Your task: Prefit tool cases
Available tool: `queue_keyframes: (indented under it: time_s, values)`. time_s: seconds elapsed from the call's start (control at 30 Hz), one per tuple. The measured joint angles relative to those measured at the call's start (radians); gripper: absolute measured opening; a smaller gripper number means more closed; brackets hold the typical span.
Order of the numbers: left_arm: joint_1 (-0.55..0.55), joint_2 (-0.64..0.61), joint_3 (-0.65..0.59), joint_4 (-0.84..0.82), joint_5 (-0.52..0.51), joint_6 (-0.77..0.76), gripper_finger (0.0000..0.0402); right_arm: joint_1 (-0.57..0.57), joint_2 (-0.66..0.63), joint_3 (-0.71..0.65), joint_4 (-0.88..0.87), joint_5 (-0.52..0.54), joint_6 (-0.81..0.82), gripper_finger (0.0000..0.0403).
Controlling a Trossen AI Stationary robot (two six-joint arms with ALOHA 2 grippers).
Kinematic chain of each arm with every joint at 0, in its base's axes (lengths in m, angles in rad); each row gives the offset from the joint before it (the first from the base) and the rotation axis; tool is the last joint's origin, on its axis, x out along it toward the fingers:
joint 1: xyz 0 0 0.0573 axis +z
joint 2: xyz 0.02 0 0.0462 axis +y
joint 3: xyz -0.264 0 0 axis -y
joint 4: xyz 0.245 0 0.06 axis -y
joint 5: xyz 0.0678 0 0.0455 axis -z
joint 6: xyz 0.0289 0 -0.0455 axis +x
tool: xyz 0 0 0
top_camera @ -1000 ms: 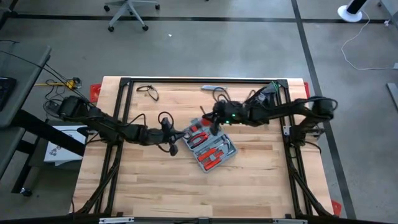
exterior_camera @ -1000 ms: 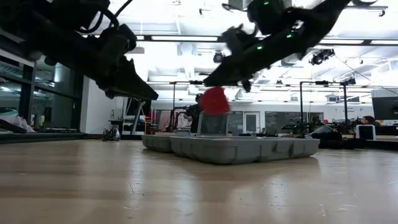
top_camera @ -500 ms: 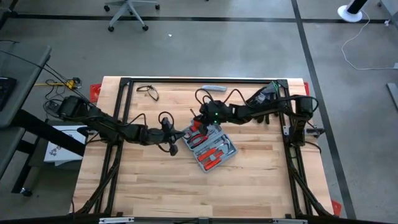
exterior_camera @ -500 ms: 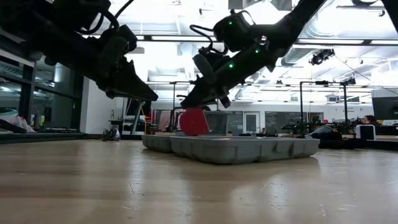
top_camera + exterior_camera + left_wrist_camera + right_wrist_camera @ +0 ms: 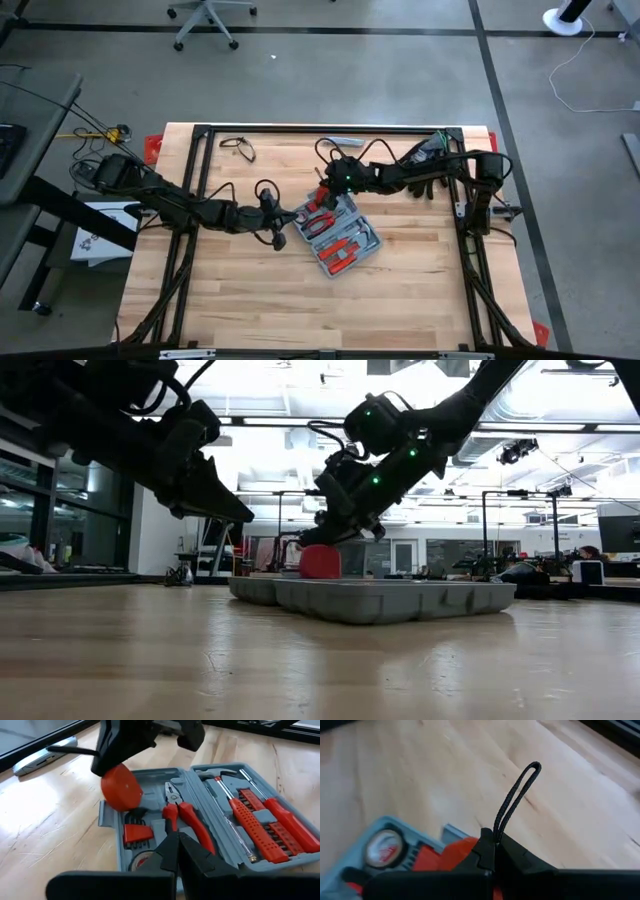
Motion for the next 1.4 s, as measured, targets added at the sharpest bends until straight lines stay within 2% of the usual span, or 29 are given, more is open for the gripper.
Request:
queue_keyframes:
  time_s: [0.37,0.83,1.2,1.4]
  values:
    - [0.000,0.000,0.000,-0.002,0.000,0.000,0.0000,-0.011,0.000,-0.002,-0.120,0.029,0.006,0.0008]
    - [0.000,0.000,0.001,-0.022,0.000,0.000,0.0000,-0.018,0.000,-0.002,-0.161,-0.090,-0.018,0.0104]
    - [0.000,0.000,0.001,-0.025,-0.003,0.000,0.0000,-0.017,-0.071,-0.002,-0.236,-0.068,-0.049,0.0110]
    - [0.000,0.000,0.001,-0.030,-0.006,0.000,0.0000,-0.018,-0.157,-0.002,-0.385,-0.051,-0.231,0.0110]
